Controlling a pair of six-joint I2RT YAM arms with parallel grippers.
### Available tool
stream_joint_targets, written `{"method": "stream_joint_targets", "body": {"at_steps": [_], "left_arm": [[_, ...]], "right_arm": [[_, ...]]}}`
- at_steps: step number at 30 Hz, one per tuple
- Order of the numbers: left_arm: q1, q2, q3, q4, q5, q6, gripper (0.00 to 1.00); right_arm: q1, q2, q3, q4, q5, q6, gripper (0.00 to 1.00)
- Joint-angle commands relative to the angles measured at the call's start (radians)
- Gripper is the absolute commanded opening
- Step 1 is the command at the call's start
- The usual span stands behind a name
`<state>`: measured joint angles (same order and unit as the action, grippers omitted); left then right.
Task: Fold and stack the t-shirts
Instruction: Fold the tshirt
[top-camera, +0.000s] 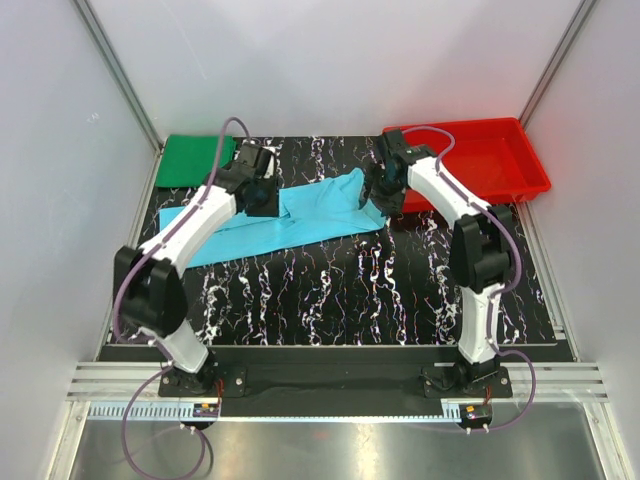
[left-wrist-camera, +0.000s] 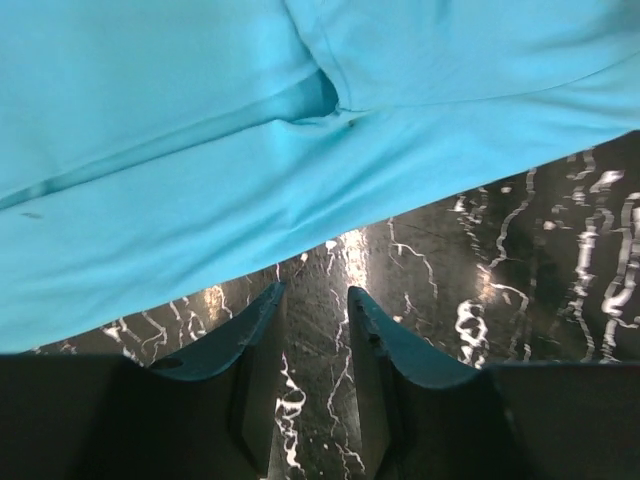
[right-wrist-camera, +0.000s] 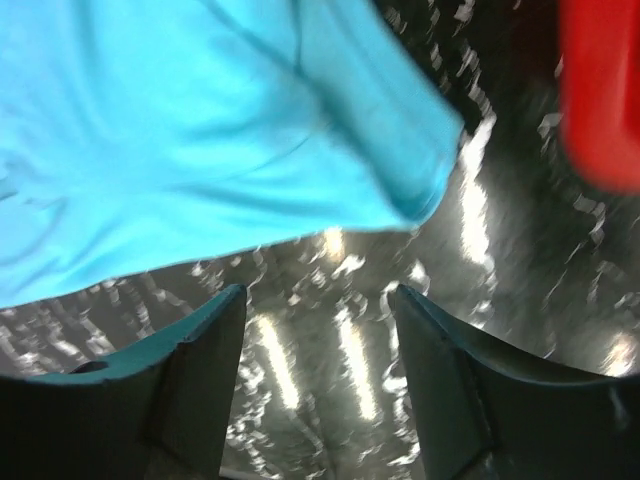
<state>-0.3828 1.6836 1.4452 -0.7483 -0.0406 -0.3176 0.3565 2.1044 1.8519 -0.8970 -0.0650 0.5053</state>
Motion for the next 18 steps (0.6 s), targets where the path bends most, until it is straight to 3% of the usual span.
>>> {"method": "stream_joint_targets", "body": {"at_steps": [1, 7, 12, 18], "left_arm": [[0.005, -0.093, 0.006, -0.026, -0.053, -0.012, 0.36], [0.015, -0.192, -0.063, -0.036, -0.090, -0.031, 0.36], [0.038, -0.292, -0.140, -0.055, -0.091, -0.041, 0.37], [0.062, -0.387, -0.201, -0.080, -0.085, -0.043, 0.37]], "right_arm": [[0.036, -0.112, -0.144, 0.110, 0.023, 0.264, 0.71], [0.085, -0.095, -0.184, 0.135, 0.180, 0.547, 0.61], [0.114, -0.072, -0.226, 0.211, 0.347, 0.631, 0.63], [0.114, -0.020, -0.227, 0.219, 0.387, 0.662, 0.64]]}}
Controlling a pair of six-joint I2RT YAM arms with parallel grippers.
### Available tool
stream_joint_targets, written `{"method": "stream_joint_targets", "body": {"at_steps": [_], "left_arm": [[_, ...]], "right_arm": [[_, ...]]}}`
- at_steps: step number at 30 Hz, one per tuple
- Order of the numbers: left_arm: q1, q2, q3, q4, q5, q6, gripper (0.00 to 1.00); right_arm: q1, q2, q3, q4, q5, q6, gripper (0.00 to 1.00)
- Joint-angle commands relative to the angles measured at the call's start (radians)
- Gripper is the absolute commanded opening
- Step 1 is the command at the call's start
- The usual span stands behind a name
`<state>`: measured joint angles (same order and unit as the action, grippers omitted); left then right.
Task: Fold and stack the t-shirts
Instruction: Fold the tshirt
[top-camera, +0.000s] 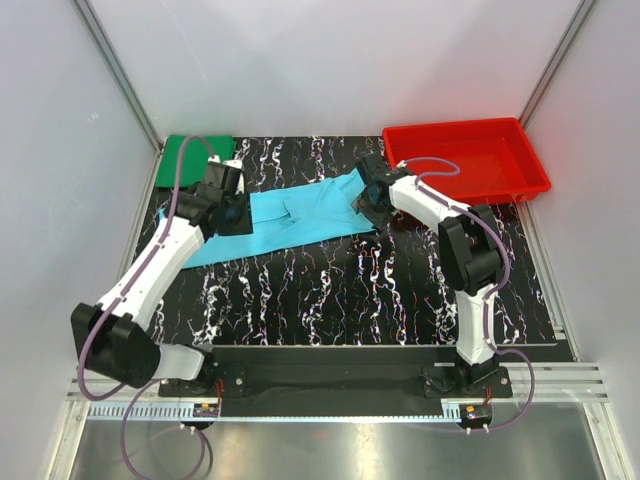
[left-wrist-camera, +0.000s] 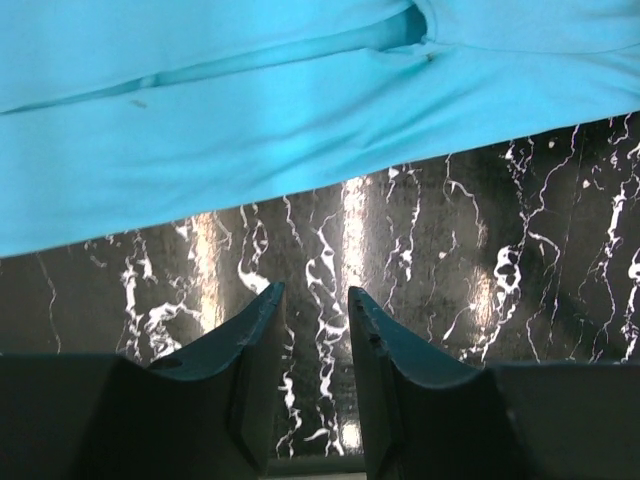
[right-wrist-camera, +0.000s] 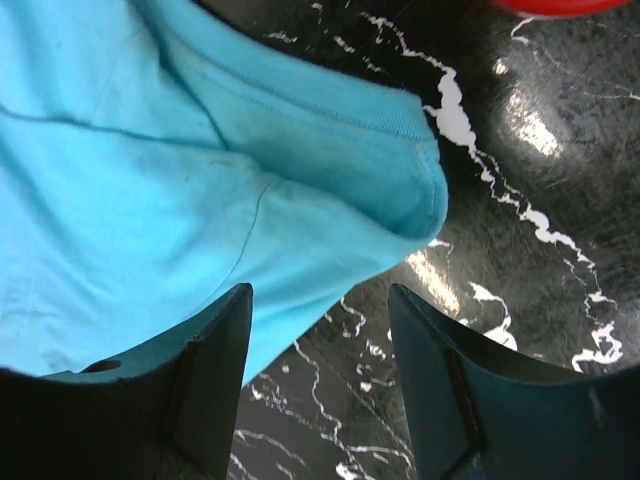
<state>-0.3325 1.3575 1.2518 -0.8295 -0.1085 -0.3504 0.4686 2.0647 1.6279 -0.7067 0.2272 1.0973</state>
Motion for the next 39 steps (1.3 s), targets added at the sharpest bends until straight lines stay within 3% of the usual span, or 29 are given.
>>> {"method": "stream_joint_targets", "body": {"at_steps": [1, 13, 20, 21, 25, 30, 34, 38, 39], "left_arm": [[0.015, -0.078, -0.011, -0.002, -0.017, -0.010, 0.37], [0.055, -0.101, 0.023, -0.028, 0.015, 0.004, 0.37], [0.084, -0.098, 0.047, -0.043, 0.018, 0.024, 0.37], [0.089, -0.097, 0.047, -0.045, 0.020, 0.025, 0.37], [0.110, -0.100, 0.051, -0.051, 0.032, 0.034, 0.37], [0.141, -0.098, 0.058, -0.075, 0.059, 0.041, 0.38], [0.153, -0.121, 0.063, -0.112, 0.072, 0.024, 0.38], [0.153, -0.159, 0.028, -0.164, 0.038, -0.004, 0.40], [0.153, -0.155, 0.012, -0.180, 0.009, -0.009, 0.42]], "right_arm": [[0.004, 0.021, -0.008, 0.027, 0.093, 0.075, 0.64], [0.025, 0.100, 0.023, 0.007, 0.147, 0.053, 0.57], [0.027, 0.178, 0.117, 0.019, 0.195, -0.016, 0.39], [0.027, 0.190, 0.134, 0.024, 0.204, -0.045, 0.30], [0.027, 0.276, 0.234, 0.052, 0.239, -0.135, 0.22], [0.018, 0.383, 0.456, 0.127, 0.287, -0.359, 0.22], [-0.025, 0.516, 0.650, 0.177, 0.238, -0.511, 0.24], [-0.064, 0.618, 0.901, 0.142, 0.114, -0.545, 0.30], [-0.065, 0.626, 0.929, 0.136, 0.078, -0.551, 0.39]]}}
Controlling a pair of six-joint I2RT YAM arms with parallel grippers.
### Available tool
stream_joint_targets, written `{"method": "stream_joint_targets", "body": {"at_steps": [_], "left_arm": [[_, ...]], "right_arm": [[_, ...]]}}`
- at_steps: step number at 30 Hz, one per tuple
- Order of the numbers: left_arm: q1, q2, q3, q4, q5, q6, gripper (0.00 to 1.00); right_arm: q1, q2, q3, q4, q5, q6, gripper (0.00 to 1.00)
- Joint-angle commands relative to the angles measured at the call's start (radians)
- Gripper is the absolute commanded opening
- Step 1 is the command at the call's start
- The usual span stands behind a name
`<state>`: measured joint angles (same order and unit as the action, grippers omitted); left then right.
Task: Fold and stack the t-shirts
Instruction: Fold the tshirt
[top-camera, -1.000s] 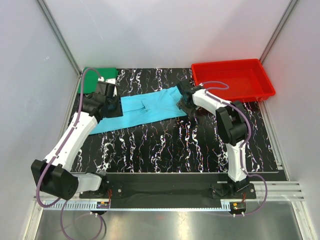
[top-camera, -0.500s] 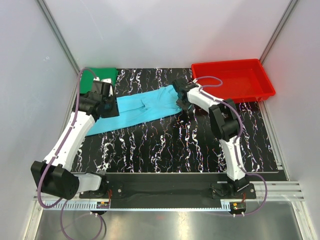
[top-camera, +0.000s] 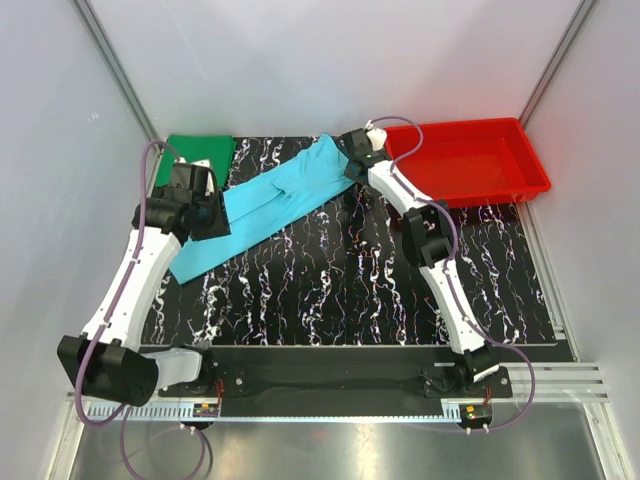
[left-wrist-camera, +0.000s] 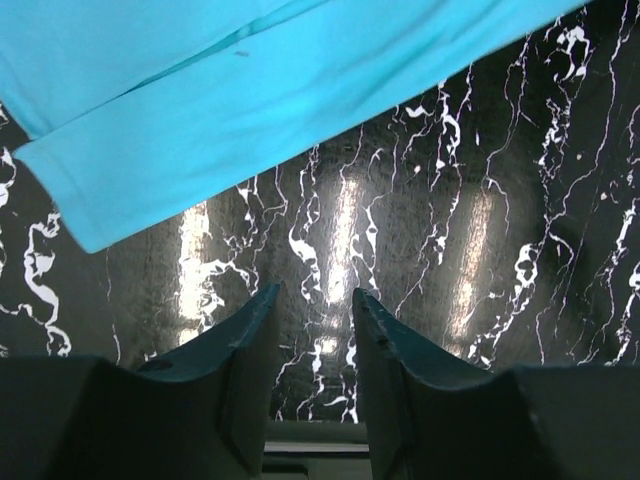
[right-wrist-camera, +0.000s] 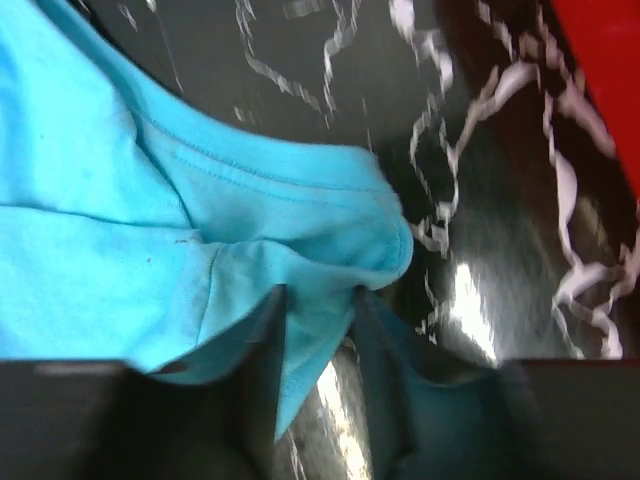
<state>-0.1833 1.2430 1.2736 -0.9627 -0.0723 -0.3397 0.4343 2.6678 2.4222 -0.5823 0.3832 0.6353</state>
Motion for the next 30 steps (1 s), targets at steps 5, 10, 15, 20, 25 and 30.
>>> {"method": "stream_joint_targets", "body": {"at_steps": [5, 10, 15, 20, 25, 30], "left_arm": [[0.007, 0.074, -0.106, -0.116, -0.133, -0.012, 0.48], [0.001, 0.252, -0.134, -0.018, -0.233, 0.027, 0.46], [-0.053, 0.439, -0.049, 0.028, -0.282, 0.080, 0.46], [-0.120, 0.519, -0.091, 0.165, -0.316, 0.163, 0.47], [-0.180, 0.561, -0.118, 0.246, -0.397, 0.220, 0.50], [-0.182, 0.587, -0.129, 0.308, -0.377, 0.266, 0.53]], "right_arm": [[-0.031, -0.109, 0.106, -0.088, -0.173, -0.080, 0.65], [-0.029, -0.426, -0.153, -0.153, -0.260, -0.057, 0.79], [-0.025, -0.658, -0.454, -0.172, -0.378, -0.054, 0.79], [-0.016, -0.903, -0.745, -0.076, -0.452, -0.025, 0.79], [-0.014, -1.026, -0.873, -0.054, -0.457, -0.052, 0.80], [-0.014, -1.091, -0.954, -0.044, -0.454, -0.068, 0.81]]}}
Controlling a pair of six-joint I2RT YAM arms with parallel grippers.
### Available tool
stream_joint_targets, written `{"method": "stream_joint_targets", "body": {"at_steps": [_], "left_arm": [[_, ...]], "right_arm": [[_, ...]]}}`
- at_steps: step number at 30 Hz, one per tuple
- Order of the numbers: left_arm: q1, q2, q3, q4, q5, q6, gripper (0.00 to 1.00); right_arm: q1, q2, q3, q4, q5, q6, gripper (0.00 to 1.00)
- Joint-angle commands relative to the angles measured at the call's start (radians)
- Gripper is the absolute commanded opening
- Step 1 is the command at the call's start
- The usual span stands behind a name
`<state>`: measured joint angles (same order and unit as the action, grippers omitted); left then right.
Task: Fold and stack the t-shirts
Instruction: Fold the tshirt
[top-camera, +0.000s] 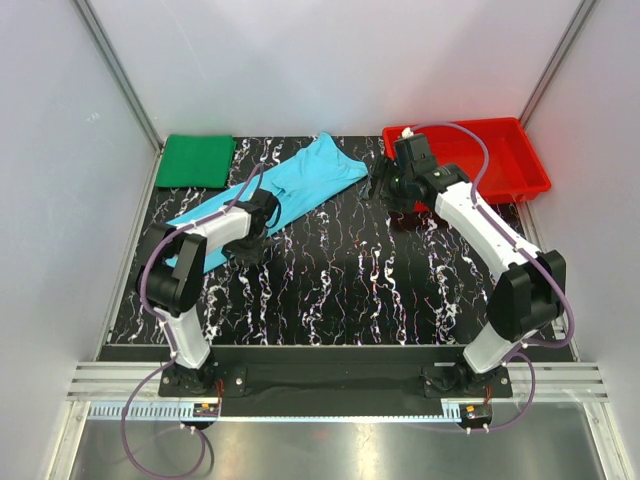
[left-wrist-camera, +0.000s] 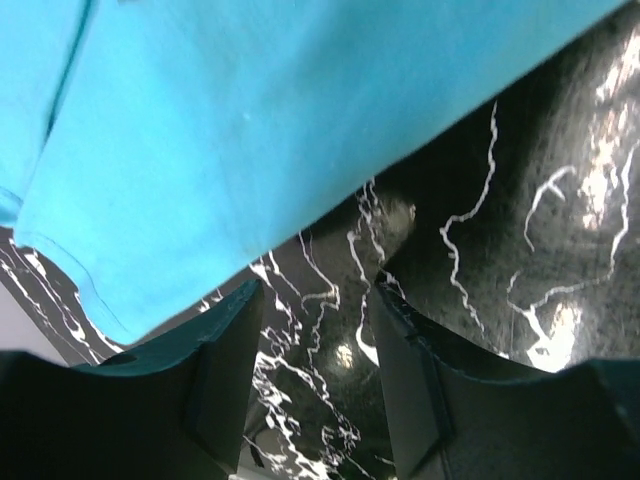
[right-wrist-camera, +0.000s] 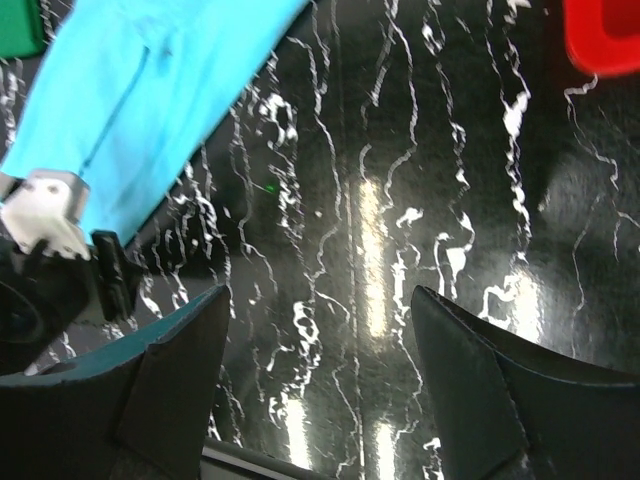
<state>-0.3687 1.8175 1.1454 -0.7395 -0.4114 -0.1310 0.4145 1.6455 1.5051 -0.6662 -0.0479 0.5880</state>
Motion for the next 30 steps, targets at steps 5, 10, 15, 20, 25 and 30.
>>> {"method": "stream_joint_targets", "body": {"at_steps": [5, 10, 15, 20, 25, 30], "left_arm": [[0.011, 0.069, 0.031, 0.106, -0.039, 0.119, 0.55], [0.036, 0.104, 0.057, 0.098, -0.007, 0.146, 0.51], [0.120, 0.124, 0.103, 0.086, 0.054, 0.156, 0.44], [0.126, 0.128, 0.117, 0.086, 0.202, 0.171, 0.35], [0.123, 0.120, 0.117, 0.062, 0.281, 0.168, 0.11], [0.065, 0.118, 0.149, -0.009, 0.347, 0.133, 0.00]], "right_arm": [[0.004, -0.099, -0.091, 0.048, -0.036, -0.016, 0.81], [0.004, -0.113, -0.124, 0.050, -0.038, -0.016, 0.81], [0.004, -0.122, -0.126, 0.047, -0.043, -0.014, 0.81], [0.006, -0.130, -0.120, 0.047, -0.038, -0.007, 0.81], [0.006, -0.118, -0.106, 0.043, -0.040, -0.002, 0.81], [0.004, -0.107, -0.124, 0.050, -0.043, 0.010, 0.81]]}}
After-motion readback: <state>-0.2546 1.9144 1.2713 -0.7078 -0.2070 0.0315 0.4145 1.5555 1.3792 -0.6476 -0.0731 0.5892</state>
